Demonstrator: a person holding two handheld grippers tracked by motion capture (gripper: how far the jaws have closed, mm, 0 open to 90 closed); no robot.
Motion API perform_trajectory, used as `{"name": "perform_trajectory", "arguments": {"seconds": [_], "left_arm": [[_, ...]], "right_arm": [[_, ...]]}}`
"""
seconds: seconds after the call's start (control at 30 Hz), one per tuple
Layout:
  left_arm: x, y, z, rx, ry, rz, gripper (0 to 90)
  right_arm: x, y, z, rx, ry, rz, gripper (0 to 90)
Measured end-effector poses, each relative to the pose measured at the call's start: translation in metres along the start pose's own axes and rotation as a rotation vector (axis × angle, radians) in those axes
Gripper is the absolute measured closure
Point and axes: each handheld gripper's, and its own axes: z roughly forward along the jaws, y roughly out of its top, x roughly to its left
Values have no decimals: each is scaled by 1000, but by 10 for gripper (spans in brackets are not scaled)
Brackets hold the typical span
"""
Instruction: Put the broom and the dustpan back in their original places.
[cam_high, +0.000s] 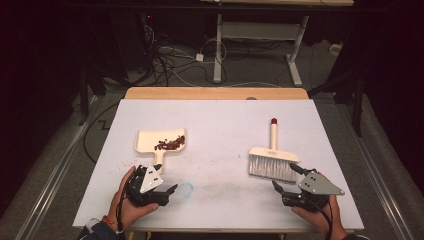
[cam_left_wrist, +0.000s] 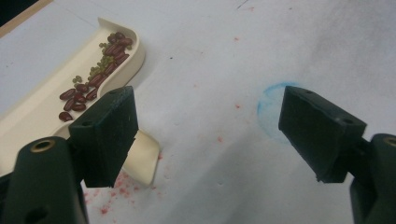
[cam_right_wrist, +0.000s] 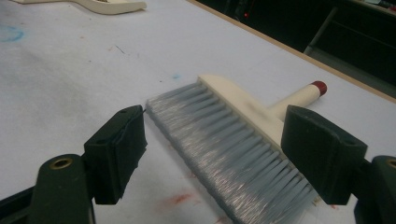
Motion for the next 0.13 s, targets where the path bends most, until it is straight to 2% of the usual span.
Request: {"name": "perform_trajectory", "arguments": {"seconds": [0.13], "left_arm": [[0,1,1,-1,3,-7,194]], "right_arm": [[0,0,0,0,3,-2,226]]}}
